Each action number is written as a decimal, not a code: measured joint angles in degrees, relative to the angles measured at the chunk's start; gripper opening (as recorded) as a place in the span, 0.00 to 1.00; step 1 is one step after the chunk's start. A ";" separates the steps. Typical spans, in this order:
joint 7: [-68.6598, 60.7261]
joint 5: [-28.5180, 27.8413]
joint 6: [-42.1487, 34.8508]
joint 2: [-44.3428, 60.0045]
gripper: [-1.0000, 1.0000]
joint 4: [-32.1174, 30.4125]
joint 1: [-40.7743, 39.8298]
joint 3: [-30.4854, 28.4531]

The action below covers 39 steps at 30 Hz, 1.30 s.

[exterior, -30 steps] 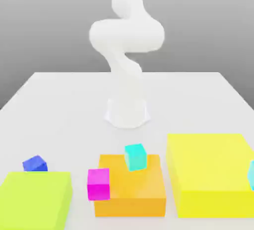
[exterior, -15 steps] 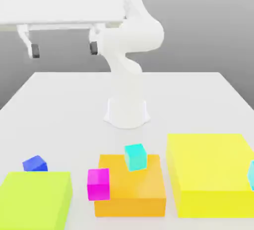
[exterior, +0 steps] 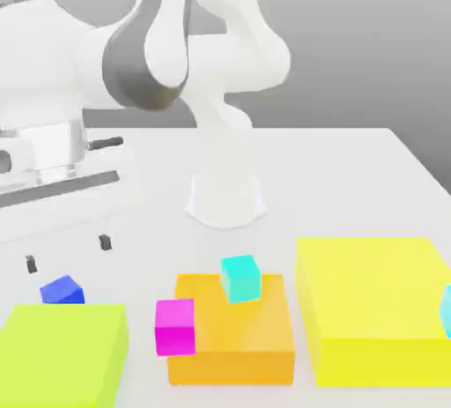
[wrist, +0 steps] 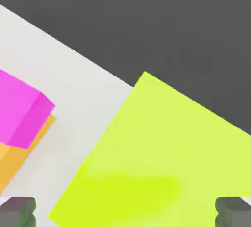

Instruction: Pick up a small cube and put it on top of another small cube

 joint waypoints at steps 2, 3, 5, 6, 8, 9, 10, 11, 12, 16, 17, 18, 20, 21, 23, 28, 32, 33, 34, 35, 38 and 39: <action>-4.97 1.15 1.32 2.72 0.50 -1.03 -1.65 -0.15; -7.27 1.48 2.01 4.01 0.50 -1.56 -2.40 -0.17; -11.48 1.57 3.50 6.42 0.50 -2.66 -3.87 -0.32; -13.38 1.32 4.28 7.53 0.50 -3.23 -4.59 -0.47; -16.74 0.30 5.90 9.60 0.50 -4.38 -5.99 -1.06; -18.36 1.13 6.66 10.74 0.50 -4.43 -6.92 -0.41; -20.00 2.63 7.39 11.95 0.50 -4.23 -7.98 0.74; -21.61 4.44 8.12 13.18 0.50 -3.91 -9.21 2.24; -23.24 6.43 8.83 14.43 0.50 -3.52 -10.51 3.89; -29.51 14.52 11.80 19.44 0.50 -1.85 -16.69 11.70; -31.11 16.67 12.50 20.73 0.50 -1.40 -18.17 13.63; -32.64 18.66 13.26 21.99 0.50 -0.98 -19.89 15.76; -33.96 20.37 13.93 23.06 0.00 -0.62 -21.37 17.60; -33.96 20.37 13.91 23.06 0.00 -0.62 -21.37 17.60; -33.99 20.40 13.83 23.06 0.00 -0.62 -21.37 17.59; -31.87 17.56 12.87 21.31 0.00 -1.21 -19.39 15.01; -25.34 8.97 10.11 16.32 0.00 -2.92 -14.00 7.86; -23.67 6.78 9.42 15.03 0.00 -3.37 -12.80 6.20; -22.07 4.62 8.65 13.76 0.00 -3.79 -11.50 4.45; -20.35 2.36 7.95 12.47 0.00 -4.24 -10.46 2.95; -17.38 -0.83 8.33 10.33 0.00 -5.22 -8.83 1.09; -16.93 -0.98 9.18 10.08 0.00 -5.46 -8.50 1.01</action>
